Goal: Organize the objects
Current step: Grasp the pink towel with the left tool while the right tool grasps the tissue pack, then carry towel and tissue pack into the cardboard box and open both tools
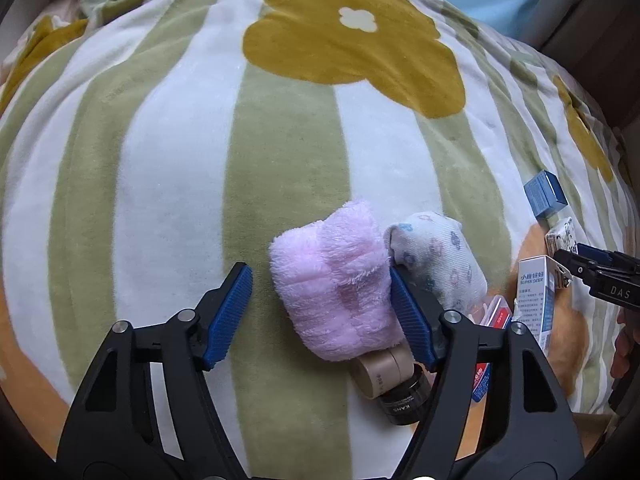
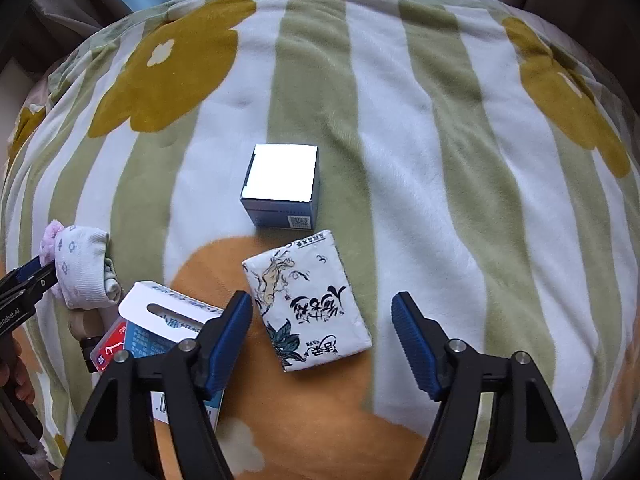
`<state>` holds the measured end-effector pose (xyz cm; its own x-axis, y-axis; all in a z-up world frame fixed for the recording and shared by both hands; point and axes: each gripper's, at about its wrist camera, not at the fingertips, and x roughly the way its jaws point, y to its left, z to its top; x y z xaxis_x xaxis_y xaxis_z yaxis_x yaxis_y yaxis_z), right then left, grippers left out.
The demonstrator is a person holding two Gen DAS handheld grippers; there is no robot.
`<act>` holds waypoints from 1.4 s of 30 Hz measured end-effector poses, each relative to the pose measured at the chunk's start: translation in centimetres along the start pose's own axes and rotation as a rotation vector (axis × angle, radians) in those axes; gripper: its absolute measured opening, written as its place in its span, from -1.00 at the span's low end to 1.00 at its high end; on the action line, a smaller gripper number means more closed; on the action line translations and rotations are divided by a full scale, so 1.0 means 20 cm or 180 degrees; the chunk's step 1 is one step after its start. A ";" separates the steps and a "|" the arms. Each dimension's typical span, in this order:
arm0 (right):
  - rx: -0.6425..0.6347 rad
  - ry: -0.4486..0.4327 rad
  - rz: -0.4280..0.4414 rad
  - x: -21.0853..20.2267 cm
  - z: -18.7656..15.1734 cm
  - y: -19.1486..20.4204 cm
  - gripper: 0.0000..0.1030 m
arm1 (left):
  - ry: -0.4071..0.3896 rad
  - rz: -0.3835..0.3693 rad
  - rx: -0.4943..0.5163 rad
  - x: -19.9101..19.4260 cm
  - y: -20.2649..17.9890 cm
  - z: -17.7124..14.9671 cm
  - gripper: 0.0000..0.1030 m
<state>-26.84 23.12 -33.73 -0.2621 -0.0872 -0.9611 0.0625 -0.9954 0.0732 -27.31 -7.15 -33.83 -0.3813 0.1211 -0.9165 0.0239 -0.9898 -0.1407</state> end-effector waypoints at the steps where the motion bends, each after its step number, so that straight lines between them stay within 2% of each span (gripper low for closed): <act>1: 0.0012 0.0025 0.0029 0.01 0.00 0.00 0.15 | 0.0000 -0.0026 0.0014 0.00 -0.01 0.00 0.07; 4: 0.0017 0.0085 0.0069 0.03 -0.01 -0.01 0.02 | 0.0007 -0.0090 0.0017 0.00 -0.02 0.00 -0.11; 9: 0.0013 0.0084 0.0052 0.04 -0.01 -0.02 -0.02 | -0.0003 -0.0099 0.0023 0.00 -0.02 0.00 -0.17; 24: 0.0072 -0.0067 0.0097 -0.15 -0.04 -0.14 -0.04 | -0.0190 -0.0040 -0.0021 -0.17 0.02 0.02 -0.21; 34: 0.0068 -0.0244 0.0118 -0.35 -0.03 0.04 -0.04 | -0.0369 -0.0058 -0.0037 -0.48 -0.01 -0.01 -0.21; 42: -0.0003 -0.0336 0.0078 -0.65 -0.11 0.10 -0.04 | -0.0463 -0.0118 0.0091 -0.82 -0.12 -0.15 -0.21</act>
<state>-21.22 22.41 -21.72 -0.3605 -0.1153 -0.9256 0.0711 -0.9928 0.0960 -18.33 -6.46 -19.64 -0.5113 0.1474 -0.8467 -0.0184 -0.9868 -0.1608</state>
